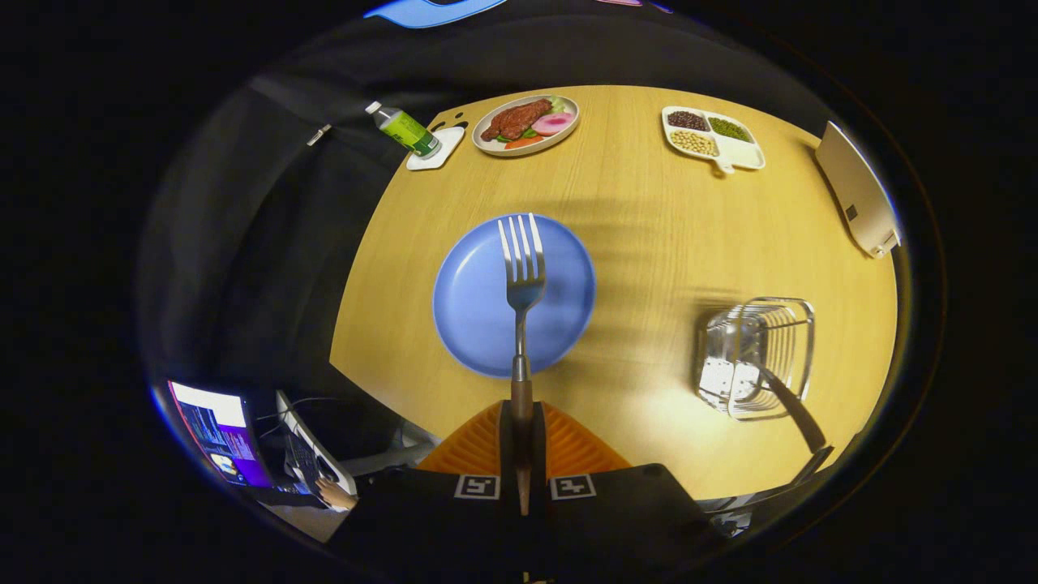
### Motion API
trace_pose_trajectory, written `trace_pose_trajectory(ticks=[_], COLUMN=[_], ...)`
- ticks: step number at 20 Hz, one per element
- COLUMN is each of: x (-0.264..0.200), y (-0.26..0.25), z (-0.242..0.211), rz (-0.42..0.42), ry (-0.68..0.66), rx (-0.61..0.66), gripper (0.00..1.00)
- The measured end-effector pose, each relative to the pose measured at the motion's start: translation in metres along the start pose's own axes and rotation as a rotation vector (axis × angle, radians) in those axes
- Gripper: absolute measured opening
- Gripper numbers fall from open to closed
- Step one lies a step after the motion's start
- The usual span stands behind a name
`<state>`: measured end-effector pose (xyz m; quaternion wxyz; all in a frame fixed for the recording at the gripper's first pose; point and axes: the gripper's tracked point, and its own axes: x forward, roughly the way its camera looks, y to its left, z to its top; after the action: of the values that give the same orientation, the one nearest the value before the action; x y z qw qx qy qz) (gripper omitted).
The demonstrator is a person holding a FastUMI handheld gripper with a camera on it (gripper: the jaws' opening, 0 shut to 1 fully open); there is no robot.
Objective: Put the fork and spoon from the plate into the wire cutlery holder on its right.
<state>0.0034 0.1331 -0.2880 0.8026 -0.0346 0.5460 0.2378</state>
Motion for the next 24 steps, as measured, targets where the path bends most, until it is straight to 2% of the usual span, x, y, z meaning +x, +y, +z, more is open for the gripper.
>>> trace_pose_trajectory(ticks=[7, 12, 17, 24], x=[-0.072, -0.101, -0.107, -0.102], y=[-0.068, -0.114, -0.150, -0.174], z=[-0.021, -0.035, -0.038, -0.032], rz=[-0.088, -0.141, -0.197, -0.224], ry=[0.101, 0.260, 0.449, 0.697], rx=[-0.014, -0.031, -0.104, -0.159], gripper=[0.08, 0.08, 0.08, 0.08])
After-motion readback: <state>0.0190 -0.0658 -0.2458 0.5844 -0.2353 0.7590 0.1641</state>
